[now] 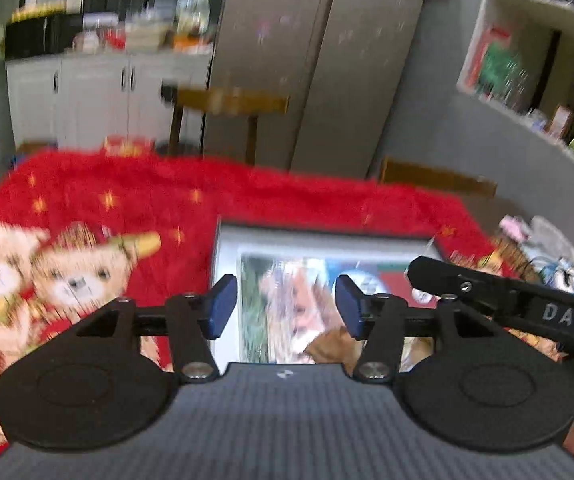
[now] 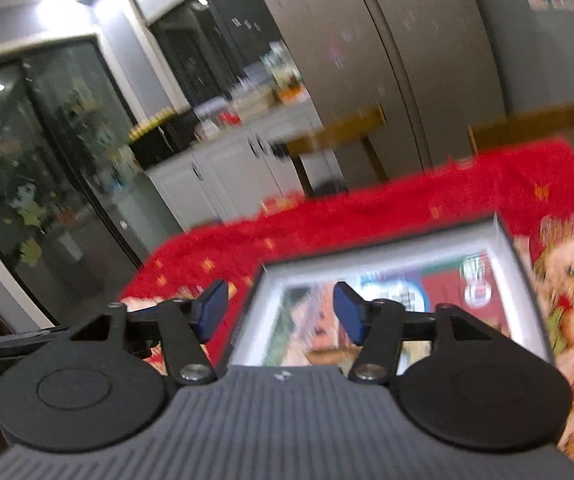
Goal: Organize objects
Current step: 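Withdraw both tools and move the left tool toward the brown crocheted toy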
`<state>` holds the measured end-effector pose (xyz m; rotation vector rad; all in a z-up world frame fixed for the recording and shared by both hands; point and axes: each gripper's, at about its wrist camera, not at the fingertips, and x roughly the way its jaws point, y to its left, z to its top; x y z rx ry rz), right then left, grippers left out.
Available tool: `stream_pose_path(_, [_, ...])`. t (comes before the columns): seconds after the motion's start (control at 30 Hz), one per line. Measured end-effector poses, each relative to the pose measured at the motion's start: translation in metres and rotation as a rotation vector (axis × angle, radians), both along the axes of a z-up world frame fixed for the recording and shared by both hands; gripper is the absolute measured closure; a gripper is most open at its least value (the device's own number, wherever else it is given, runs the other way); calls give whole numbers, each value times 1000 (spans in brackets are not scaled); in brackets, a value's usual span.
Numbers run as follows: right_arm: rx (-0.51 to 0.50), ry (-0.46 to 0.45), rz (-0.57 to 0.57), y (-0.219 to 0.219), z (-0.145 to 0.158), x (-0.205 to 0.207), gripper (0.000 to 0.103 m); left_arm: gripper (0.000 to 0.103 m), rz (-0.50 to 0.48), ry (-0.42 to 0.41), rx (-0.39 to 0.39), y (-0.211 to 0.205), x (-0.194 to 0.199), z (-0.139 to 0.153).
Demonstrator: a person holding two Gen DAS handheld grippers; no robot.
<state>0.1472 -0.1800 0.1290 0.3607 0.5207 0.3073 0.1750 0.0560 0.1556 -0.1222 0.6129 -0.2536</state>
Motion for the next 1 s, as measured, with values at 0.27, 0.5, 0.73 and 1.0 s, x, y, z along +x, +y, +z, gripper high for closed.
stream_pose_path(0.27, [-21,-245,-28,-2,48,-63,15,36,23,-196,-19,6,-60,52])
stream_pose_path(0.5, [-11,-343,-100,-5,39,-108,2,36,36,-267,-58,-2,-115,71])
stream_pose_path(0.73, [-33,-371,-160,1,18,-113,2,29,106,-437,101,-23,-173,55])
stream_pose_path(1.0, [-87,-352,-188,7,-19,-109,2,29,88,-352,102,-15,-178,0])
